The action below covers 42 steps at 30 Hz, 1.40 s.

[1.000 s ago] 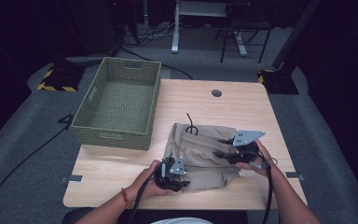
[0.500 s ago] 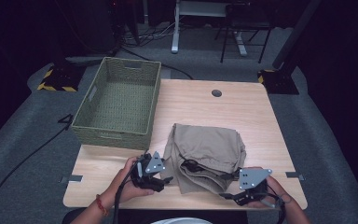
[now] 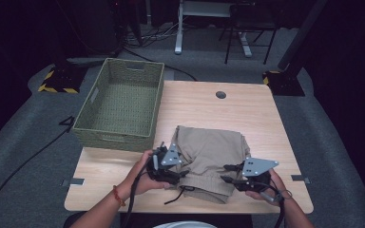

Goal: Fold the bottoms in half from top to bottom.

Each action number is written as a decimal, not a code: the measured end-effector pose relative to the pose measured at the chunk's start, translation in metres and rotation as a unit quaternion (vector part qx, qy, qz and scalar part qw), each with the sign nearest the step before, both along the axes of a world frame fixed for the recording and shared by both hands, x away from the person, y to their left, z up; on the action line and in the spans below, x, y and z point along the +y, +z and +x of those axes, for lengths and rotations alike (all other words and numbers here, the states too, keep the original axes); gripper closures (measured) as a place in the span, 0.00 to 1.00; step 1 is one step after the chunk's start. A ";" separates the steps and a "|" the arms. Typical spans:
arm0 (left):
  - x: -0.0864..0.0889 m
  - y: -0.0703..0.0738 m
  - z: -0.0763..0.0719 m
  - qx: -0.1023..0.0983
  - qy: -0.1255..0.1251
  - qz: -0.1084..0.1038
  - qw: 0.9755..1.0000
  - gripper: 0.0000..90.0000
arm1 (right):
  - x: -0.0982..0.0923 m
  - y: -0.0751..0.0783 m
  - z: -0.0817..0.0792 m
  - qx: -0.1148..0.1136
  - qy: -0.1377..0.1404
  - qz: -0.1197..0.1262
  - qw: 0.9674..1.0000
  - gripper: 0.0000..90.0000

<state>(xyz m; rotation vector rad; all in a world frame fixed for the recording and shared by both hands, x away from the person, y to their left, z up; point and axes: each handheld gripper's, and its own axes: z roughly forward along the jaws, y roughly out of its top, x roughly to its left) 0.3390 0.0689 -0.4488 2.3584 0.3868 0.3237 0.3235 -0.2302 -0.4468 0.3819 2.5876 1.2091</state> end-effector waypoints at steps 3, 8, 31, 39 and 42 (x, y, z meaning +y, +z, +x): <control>-0.007 -0.012 -0.002 0.010 -0.021 -0.001 1.000 0.48 | 0.001 -0.017 -0.001 0.024 0.019 -0.025 0.999 0.65; -0.010 -0.021 -0.016 0.027 -0.040 -0.013 0.999 0.53 | -0.009 -0.032 -0.006 0.049 0.010 -0.018 0.999 0.62; 0.039 -0.030 0.031 0.042 0.094 -0.014 0.995 0.25 | -0.045 -0.007 0.096 0.013 -0.220 -0.009 0.975 0.28; 0.043 -0.048 0.046 0.072 0.109 -0.009 0.991 0.20 | -0.038 -0.042 0.134 0.076 -0.232 -0.008 0.970 0.24; 0.046 -0.052 0.044 0.072 0.114 -0.024 0.991 0.21 | -0.039 -0.049 0.134 0.095 -0.229 -0.004 0.969 0.23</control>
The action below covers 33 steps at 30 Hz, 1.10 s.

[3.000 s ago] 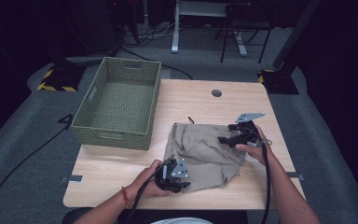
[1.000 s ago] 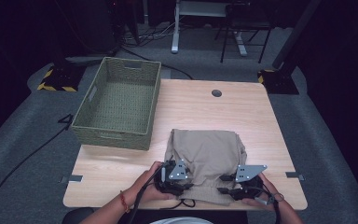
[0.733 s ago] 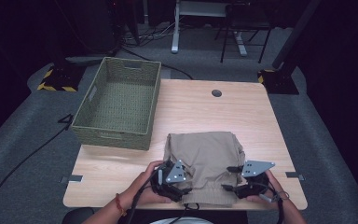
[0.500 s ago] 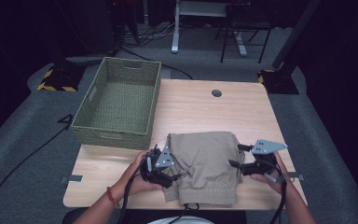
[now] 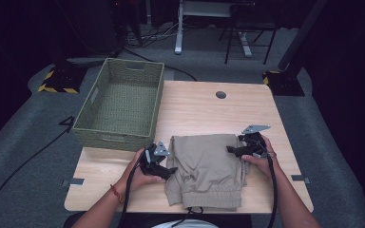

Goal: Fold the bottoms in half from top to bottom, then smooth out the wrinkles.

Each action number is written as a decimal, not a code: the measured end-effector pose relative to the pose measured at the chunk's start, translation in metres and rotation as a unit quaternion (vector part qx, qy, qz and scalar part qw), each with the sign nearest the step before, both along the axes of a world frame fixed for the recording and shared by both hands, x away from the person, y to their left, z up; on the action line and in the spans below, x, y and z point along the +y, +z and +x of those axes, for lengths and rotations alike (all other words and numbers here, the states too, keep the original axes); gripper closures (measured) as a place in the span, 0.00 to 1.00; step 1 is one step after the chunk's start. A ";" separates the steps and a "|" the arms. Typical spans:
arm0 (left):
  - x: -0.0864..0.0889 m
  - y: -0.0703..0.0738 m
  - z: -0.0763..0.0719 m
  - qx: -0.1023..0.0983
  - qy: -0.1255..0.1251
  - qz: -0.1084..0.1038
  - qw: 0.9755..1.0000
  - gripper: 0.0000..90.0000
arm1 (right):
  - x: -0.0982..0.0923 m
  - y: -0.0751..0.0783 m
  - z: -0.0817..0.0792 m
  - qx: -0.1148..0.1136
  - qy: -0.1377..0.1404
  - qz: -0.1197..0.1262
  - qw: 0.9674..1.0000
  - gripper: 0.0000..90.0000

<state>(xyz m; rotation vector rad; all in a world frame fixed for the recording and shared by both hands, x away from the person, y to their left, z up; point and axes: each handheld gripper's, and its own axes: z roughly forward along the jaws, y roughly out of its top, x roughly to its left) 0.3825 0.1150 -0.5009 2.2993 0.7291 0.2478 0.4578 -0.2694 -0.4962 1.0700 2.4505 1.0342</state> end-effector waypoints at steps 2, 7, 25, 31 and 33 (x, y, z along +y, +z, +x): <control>0.000 0.000 -0.001 -0.001 0.001 0.000 1.000 0.21 | 0.000 -0.002 -0.001 -0.003 -0.001 0.001 1.000 0.23; -0.004 -0.002 -0.012 -0.011 -0.012 -0.011 1.000 0.27 | -0.002 -0.003 -0.004 -0.010 0.006 0.001 1.000 0.23; -0.013 0.021 0.006 -0.028 0.005 -0.008 1.000 0.19 | -0.008 -0.004 -0.009 -0.004 -0.001 -0.005 1.000 0.15; -0.034 0.012 0.013 -0.020 -0.012 0.024 0.999 0.20 | -0.003 0.001 -0.008 0.006 -0.027 -0.013 1.000 0.18; -0.038 0.008 0.013 -0.001 -0.026 0.023 0.999 0.27 | -0.002 0.002 -0.005 -0.003 -0.027 -0.014 1.000 0.18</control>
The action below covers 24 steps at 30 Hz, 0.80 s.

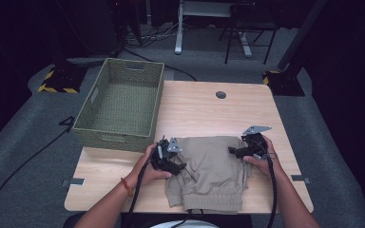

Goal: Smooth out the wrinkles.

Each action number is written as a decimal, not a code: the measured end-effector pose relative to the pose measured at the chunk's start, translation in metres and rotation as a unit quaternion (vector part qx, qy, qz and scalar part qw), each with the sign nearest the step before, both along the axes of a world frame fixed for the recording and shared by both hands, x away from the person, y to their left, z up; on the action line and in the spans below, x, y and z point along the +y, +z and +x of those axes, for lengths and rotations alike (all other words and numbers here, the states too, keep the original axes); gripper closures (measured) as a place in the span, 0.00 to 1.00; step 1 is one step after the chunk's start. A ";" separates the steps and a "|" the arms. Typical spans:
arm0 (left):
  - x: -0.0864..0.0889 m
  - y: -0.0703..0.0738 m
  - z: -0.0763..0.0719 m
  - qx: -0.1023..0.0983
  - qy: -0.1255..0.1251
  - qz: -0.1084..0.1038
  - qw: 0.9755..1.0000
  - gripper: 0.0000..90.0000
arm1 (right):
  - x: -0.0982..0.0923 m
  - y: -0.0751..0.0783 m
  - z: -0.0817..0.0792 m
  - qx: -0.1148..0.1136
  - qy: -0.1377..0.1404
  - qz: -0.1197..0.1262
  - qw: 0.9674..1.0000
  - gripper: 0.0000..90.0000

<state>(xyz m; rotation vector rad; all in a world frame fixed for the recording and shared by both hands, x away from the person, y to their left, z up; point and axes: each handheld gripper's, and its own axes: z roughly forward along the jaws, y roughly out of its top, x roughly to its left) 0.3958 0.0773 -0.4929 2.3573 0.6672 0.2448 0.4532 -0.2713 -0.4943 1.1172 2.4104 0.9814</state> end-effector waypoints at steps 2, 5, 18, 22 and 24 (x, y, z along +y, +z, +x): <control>-0.002 -0.002 -0.002 0.004 -0.001 -0.002 1.000 0.27 | 0.000 -0.002 0.005 0.008 -0.004 0.006 1.000 0.16; -0.003 -0.003 -0.010 0.008 -0.005 -0.012 1.000 0.29 | 0.001 -0.004 0.005 0.009 0.002 0.007 1.000 0.16; 0.021 0.014 -0.042 0.000 -0.010 -0.021 1.000 0.17 | 0.006 -0.003 -0.013 0.009 0.078 0.003 0.997 0.21; 0.036 0.015 -0.022 -0.008 0.031 -0.035 0.999 0.18 | 0.010 -0.004 -0.011 0.005 0.095 0.008 0.995 0.21; 0.037 0.014 -0.018 -0.009 0.036 -0.039 0.999 0.17 | 0.012 -0.004 -0.011 0.005 0.099 0.006 0.995 0.21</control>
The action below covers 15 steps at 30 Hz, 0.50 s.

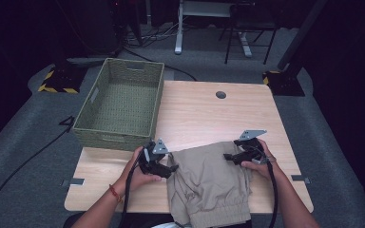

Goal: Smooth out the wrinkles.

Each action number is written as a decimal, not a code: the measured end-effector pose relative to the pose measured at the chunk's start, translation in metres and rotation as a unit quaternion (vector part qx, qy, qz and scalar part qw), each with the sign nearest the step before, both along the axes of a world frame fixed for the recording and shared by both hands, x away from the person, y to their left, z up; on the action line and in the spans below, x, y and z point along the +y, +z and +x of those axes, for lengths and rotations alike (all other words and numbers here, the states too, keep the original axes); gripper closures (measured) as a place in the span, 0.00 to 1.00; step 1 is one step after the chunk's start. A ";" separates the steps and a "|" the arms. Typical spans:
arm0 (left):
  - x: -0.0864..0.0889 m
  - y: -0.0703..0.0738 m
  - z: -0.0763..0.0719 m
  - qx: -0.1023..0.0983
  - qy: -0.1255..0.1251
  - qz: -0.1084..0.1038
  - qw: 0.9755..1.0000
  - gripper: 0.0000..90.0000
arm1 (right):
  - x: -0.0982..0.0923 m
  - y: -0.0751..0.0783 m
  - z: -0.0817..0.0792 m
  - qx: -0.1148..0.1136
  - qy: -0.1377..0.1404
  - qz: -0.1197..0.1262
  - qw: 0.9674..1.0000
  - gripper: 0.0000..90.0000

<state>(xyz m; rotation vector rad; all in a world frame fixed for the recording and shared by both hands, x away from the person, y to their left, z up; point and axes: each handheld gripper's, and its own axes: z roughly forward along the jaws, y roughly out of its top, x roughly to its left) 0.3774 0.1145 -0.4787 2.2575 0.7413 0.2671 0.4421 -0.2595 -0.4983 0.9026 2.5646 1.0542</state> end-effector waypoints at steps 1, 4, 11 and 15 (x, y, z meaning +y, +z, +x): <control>0.001 -0.002 0.007 0.005 -0.007 -0.008 1.000 0.22 | 0.001 0.000 -0.001 0.002 0.002 0.000 1.000 0.21; -0.002 -0.004 0.012 0.019 -0.013 -0.017 1.000 0.23 | 0.002 0.000 -0.003 0.000 0.009 0.002 1.000 0.21; -0.011 -0.008 0.011 0.024 -0.019 -0.008 0.999 0.17 | 0.011 0.001 -0.008 0.003 0.041 -0.002 0.999 0.21; -0.012 -0.015 0.013 0.039 -0.015 -0.006 0.999 0.17 | 0.013 0.000 -0.011 0.000 0.047 0.000 0.999 0.21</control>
